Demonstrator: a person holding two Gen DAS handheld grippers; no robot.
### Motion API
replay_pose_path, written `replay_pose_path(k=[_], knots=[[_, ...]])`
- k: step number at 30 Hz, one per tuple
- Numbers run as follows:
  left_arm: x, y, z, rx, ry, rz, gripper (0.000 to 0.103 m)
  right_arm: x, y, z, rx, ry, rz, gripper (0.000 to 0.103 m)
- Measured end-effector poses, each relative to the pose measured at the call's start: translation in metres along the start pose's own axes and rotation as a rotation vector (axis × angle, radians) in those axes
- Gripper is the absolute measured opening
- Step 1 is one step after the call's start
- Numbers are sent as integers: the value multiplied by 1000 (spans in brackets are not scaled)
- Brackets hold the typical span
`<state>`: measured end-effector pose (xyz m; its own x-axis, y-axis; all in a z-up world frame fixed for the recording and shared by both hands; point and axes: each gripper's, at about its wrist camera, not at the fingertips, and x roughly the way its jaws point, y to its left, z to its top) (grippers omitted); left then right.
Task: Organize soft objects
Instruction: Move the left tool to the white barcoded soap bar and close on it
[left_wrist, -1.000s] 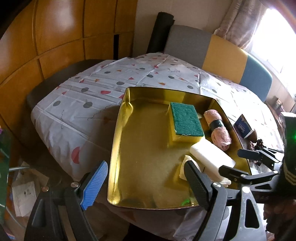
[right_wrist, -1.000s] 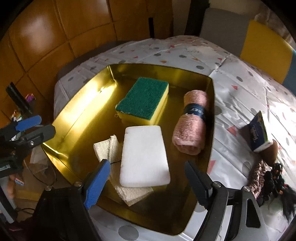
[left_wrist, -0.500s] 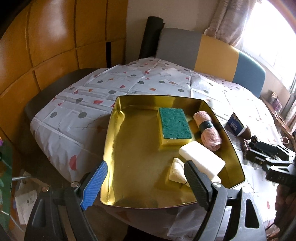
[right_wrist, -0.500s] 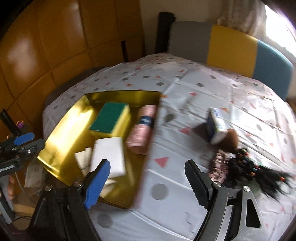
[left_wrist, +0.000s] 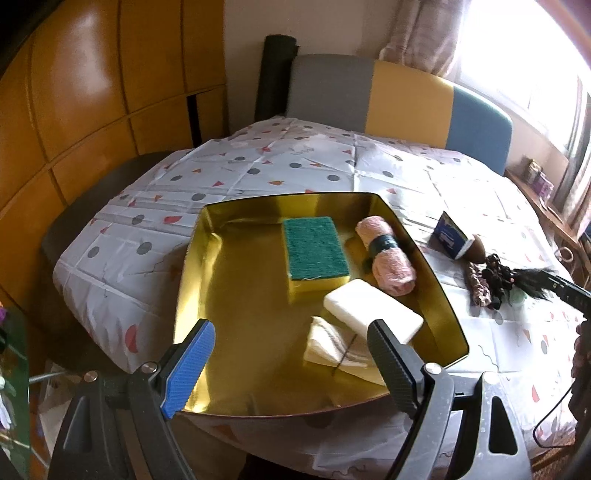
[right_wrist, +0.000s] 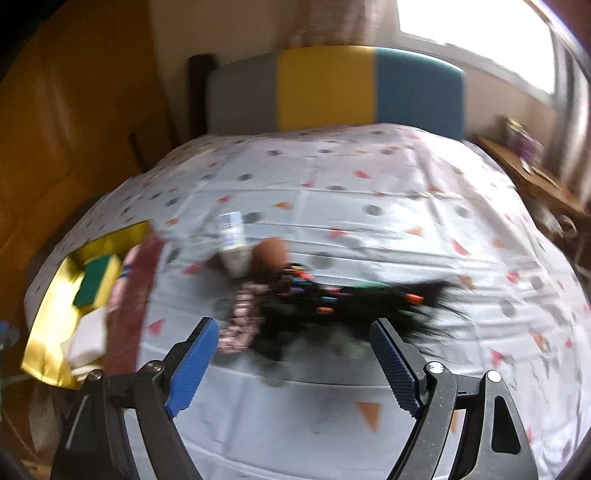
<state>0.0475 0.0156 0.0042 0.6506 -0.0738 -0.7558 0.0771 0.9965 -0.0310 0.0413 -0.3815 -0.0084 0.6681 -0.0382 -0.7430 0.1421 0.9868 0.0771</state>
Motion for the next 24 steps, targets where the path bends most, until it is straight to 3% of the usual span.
replay_pose_path(k=[5,11,24], knots=[[-1,-17,1,37,-3,-8,86,7,-40,-11,138,17,-63,85],[-3,-40,7,92,-23,-44,86,4,-49,-9,173,4,-81,86],[14,-102,58,99,38,-306,81,-6,-52,-7,198,-46,-93,89]])
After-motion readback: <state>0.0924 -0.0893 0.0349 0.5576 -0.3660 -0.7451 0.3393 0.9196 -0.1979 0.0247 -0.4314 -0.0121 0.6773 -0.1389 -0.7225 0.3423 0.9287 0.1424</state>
